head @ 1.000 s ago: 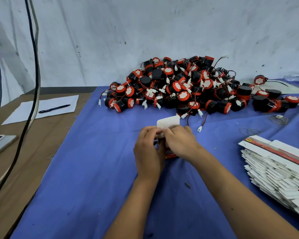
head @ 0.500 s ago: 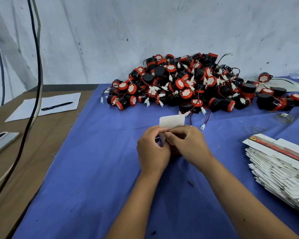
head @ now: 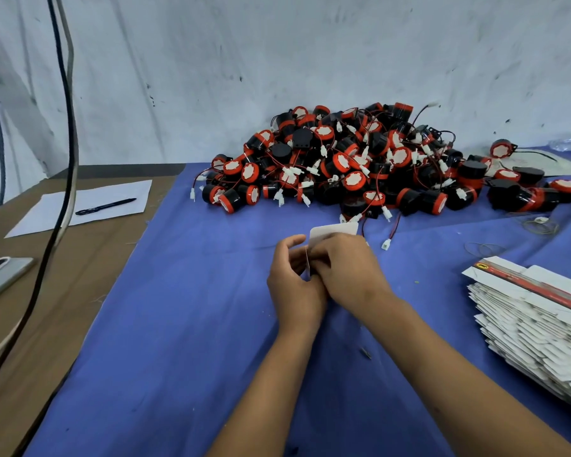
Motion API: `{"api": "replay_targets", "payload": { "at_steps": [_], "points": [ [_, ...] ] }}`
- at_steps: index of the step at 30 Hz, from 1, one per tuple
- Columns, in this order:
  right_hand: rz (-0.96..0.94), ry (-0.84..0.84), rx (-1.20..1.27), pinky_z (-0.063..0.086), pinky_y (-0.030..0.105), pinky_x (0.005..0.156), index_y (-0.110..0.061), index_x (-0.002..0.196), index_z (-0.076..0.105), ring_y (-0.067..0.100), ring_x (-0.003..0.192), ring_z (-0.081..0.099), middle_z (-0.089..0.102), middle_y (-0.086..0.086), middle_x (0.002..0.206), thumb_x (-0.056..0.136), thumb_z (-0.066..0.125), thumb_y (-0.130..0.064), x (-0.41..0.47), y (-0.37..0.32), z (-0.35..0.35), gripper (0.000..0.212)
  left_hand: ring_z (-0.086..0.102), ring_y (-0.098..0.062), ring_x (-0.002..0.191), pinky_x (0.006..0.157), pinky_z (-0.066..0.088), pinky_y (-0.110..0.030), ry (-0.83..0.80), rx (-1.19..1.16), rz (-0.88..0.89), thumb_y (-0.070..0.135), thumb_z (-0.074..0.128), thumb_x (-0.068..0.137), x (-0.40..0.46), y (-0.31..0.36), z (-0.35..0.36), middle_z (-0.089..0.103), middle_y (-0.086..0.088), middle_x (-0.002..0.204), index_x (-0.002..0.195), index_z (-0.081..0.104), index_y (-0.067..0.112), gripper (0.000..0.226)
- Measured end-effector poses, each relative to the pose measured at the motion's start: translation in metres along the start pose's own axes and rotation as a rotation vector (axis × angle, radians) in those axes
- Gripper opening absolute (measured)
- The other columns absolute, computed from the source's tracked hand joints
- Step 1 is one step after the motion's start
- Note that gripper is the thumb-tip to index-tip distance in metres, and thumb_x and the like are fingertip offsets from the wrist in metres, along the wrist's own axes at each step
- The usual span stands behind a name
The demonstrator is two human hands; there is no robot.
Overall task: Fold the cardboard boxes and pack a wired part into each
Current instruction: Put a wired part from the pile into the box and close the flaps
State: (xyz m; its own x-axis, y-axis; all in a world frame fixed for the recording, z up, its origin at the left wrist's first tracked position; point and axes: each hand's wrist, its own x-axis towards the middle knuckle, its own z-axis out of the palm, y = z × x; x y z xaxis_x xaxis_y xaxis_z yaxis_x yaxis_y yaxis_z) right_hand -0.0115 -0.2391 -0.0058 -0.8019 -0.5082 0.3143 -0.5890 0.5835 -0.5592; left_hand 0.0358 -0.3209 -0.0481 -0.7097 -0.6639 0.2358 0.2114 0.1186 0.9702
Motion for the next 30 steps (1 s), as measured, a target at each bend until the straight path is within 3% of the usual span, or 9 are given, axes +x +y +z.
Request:
{"api": "replay_targets", "payload": {
  "at_steps": [4, 7, 9, 14, 19, 22, 25, 27, 30],
  "points": [
    [-0.036, -0.070, 0.015, 0.054, 0.040, 0.073, -0.012, 0.081, 0.080, 0.018, 0.078, 0.067, 0.076, 0.003, 0.081, 0.087, 0.065, -0.005, 0.009, 0.002, -0.007, 0.018, 0.071, -0.009, 0.090, 0.074, 0.059, -0.023, 0.008, -0.021, -0.042, -0.016, 0.055, 0.081, 0.006, -0.004, 0.000, 0.075, 0.004, 0.099, 0.106, 0.067, 0.020, 0.046],
    [-0.036, -0.151, 0.031, 0.053, 0.026, 0.079, -0.019, 0.089, 0.084, 0.010, 0.085, 0.069, 0.079, -0.005, 0.089, 0.087, 0.071, -0.007, 0.013, 0.008, -0.017, 0.018, 0.073, -0.016, 0.095, 0.081, 0.063, -0.039, -0.036, -0.041, -0.085, -0.018, 0.056, 0.078, 0.009, -0.007, -0.004, 0.076, -0.001, 0.102, 0.106, 0.068, 0.016, 0.045],
    [-0.027, -0.130, 0.073, 0.051, 0.017, 0.075, -0.023, 0.085, 0.084, 0.005, 0.083, 0.068, 0.078, -0.010, 0.086, 0.084, 0.076, -0.009, 0.013, 0.012, -0.020, 0.016, 0.074, -0.021, 0.099, 0.082, 0.064, -0.039, -0.102, -0.083, -0.117, -0.017, 0.055, 0.078, 0.010, -0.006, -0.008, 0.077, -0.004, 0.103, 0.107, 0.070, 0.013, 0.045],
    [-0.032, -0.030, 0.046, 0.052, 0.032, 0.066, -0.022, 0.074, 0.082, 0.012, 0.072, 0.066, 0.075, -0.006, 0.072, 0.082, 0.077, -0.012, 0.010, 0.013, -0.010, 0.014, 0.070, -0.028, 0.103, 0.088, 0.055, -0.039, -0.252, -0.299, -0.254, 0.006, 0.047, 0.068, 0.019, -0.002, -0.015, 0.074, -0.023, 0.114, 0.115, 0.071, 0.000, 0.053],
    [-0.246, -0.120, -0.217, 0.035, 0.022, 0.088, -0.015, 0.077, 0.077, 0.017, 0.106, 0.045, 0.059, -0.008, 0.102, 0.095, 0.057, -0.013, -0.004, 0.019, 0.000, 0.026, 0.070, -0.030, 0.107, 0.096, 0.055, -0.041, -0.180, -0.328, -0.283, 0.003, 0.042, 0.102, 0.019, -0.009, -0.012, 0.075, -0.022, 0.114, 0.115, 0.071, -0.004, 0.032],
    [-0.210, -0.233, -0.268, 0.034, 0.030, 0.103, -0.016, 0.088, 0.078, 0.018, 0.117, 0.037, 0.052, -0.004, 0.120, 0.102, 0.050, -0.023, -0.010, 0.023, -0.003, 0.032, 0.070, -0.020, 0.092, 0.079, 0.058, -0.032, -0.149, -0.194, -0.237, 0.011, 0.057, 0.103, 0.019, -0.015, -0.009, 0.077, -0.010, 0.103, 0.107, 0.072, 0.004, 0.016],
    [-0.196, -0.369, -0.176, 0.040, 0.032, 0.097, -0.010, 0.084, 0.075, 0.016, 0.108, 0.047, 0.054, -0.001, 0.121, 0.102, 0.050, -0.021, -0.012, 0.019, -0.017, 0.032, 0.072, -0.012, 0.088, 0.069, 0.055, -0.021, -0.151, -0.119, -0.213, 0.020, 0.069, 0.099, 0.017, -0.017, -0.006, 0.078, -0.003, 0.099, 0.105, 0.070, 0.011, 0.011],
    [-0.211, -0.173, 0.023, 0.047, 0.031, 0.082, -0.008, 0.077, 0.074, 0.011, 0.093, 0.059, 0.065, -0.001, 0.109, 0.099, 0.057, -0.016, -0.015, 0.021, -0.025, 0.030, 0.073, -0.009, 0.086, 0.068, 0.055, -0.021, -0.139, -0.085, -0.201, 0.027, 0.072, 0.097, 0.017, -0.018, -0.005, 0.078, 0.000, 0.096, 0.101, 0.070, 0.013, 0.014],
    [0.014, 0.461, 0.134, 0.050, 0.032, 0.079, -0.014, 0.090, 0.076, 0.015, 0.090, 0.063, 0.070, -0.002, 0.098, 0.099, 0.057, -0.013, -0.015, 0.043, -0.032, 0.021, 0.073, -0.009, 0.090, 0.077, 0.058, -0.027, -0.123, 0.031, -0.166, 0.026, 0.079, 0.091, 0.016, -0.021, -0.002, 0.077, 0.004, 0.095, 0.099, 0.070, 0.018, 0.014]
  ]
}}
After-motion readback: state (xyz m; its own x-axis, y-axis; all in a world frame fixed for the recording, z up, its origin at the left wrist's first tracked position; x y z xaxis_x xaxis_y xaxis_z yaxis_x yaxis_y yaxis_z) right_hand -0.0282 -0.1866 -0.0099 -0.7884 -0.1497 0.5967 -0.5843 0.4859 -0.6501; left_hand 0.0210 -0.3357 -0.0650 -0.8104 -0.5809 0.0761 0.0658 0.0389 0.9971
